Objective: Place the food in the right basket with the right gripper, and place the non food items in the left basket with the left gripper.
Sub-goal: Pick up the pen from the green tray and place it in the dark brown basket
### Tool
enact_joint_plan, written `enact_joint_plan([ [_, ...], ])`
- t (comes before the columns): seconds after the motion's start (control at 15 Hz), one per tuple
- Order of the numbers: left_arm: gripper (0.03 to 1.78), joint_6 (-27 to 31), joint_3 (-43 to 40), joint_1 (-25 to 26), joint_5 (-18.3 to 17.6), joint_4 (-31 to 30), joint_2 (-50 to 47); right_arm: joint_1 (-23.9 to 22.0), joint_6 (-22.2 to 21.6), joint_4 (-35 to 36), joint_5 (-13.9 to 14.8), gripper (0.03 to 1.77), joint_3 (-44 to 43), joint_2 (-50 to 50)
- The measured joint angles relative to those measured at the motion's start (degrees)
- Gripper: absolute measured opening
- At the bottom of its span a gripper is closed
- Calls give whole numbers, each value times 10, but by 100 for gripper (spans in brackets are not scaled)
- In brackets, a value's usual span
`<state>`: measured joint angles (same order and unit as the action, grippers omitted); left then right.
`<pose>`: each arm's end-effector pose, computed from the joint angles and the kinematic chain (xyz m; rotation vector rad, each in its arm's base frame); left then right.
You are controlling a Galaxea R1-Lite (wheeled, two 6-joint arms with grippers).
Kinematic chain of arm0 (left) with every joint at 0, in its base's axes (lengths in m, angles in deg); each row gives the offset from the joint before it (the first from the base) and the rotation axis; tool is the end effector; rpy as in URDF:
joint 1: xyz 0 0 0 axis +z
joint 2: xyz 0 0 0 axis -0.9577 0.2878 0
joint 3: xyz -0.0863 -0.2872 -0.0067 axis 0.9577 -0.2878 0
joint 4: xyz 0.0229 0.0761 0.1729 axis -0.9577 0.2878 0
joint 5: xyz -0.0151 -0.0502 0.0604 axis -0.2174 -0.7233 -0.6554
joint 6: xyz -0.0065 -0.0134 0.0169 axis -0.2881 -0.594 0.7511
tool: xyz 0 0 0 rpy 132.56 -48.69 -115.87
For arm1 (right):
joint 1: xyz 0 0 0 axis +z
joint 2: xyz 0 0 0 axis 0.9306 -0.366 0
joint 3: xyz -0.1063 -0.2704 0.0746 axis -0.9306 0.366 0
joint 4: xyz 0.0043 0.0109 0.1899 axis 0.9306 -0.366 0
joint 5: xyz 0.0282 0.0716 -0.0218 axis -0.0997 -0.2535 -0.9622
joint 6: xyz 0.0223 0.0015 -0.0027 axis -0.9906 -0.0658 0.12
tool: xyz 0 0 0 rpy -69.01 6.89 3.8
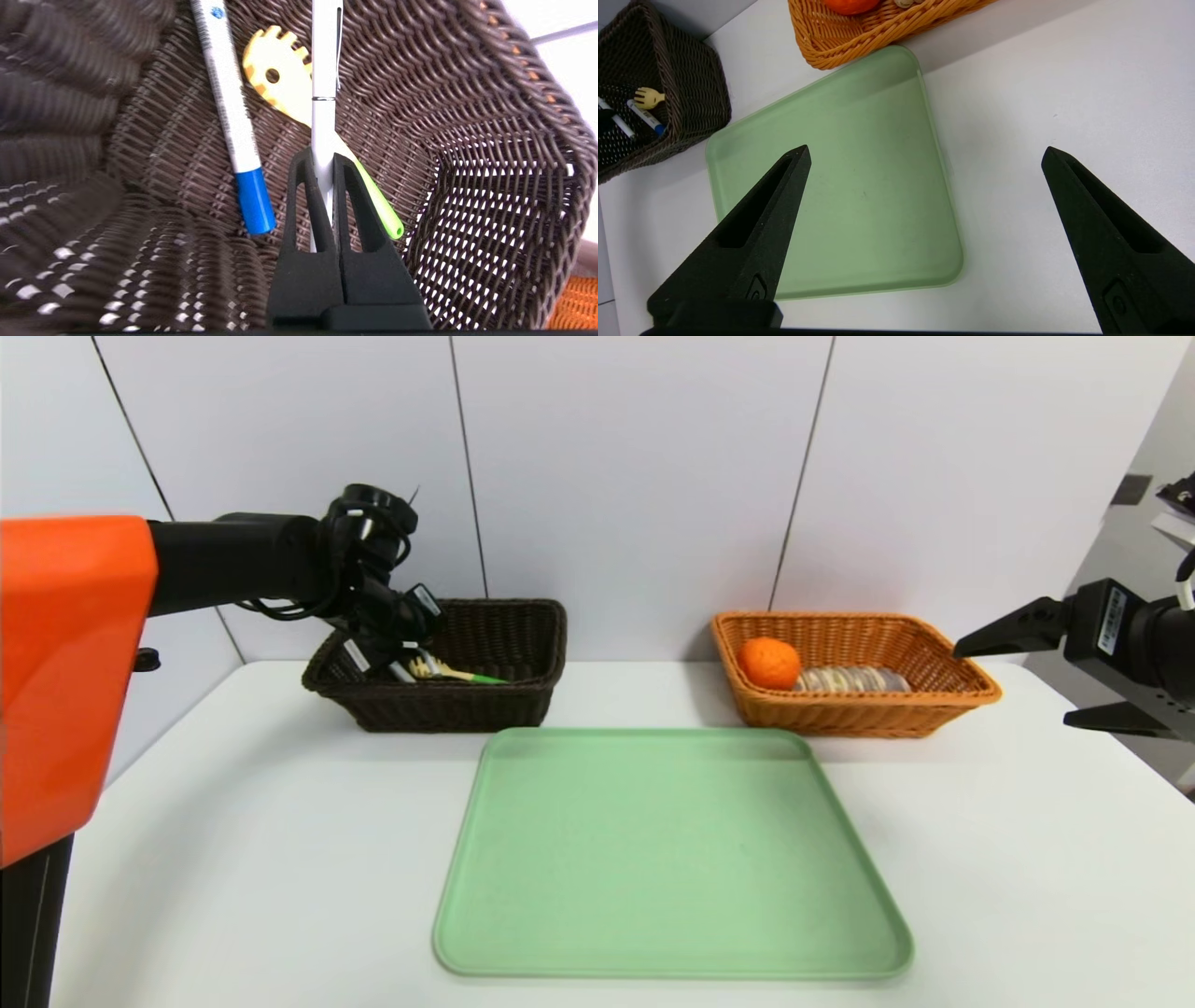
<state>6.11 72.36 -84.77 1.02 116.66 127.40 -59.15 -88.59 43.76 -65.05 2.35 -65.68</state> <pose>0.4333 -0.0853 0.2095 -0.6913 0.6852 0.2234 0.2044 0.0342 0.2897 0.5145 0.7282 -0.0346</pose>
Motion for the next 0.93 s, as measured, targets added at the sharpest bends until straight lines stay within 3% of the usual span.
enact_joint_plan([
  [0.13,5,2,0,3,1,0,8,0,0,0,0,171,0,1],
  [0.53,91,0,0,5,2,-2,15,0,1,-1,14,171,-1,4],
  [0.8,123,22,0,5,3,-6,-13,0,20,1,18,171,-2,8],
  [0.93,134,83,1,-2,3,-42,-72,0,40,22,22,171,-5,9],
])
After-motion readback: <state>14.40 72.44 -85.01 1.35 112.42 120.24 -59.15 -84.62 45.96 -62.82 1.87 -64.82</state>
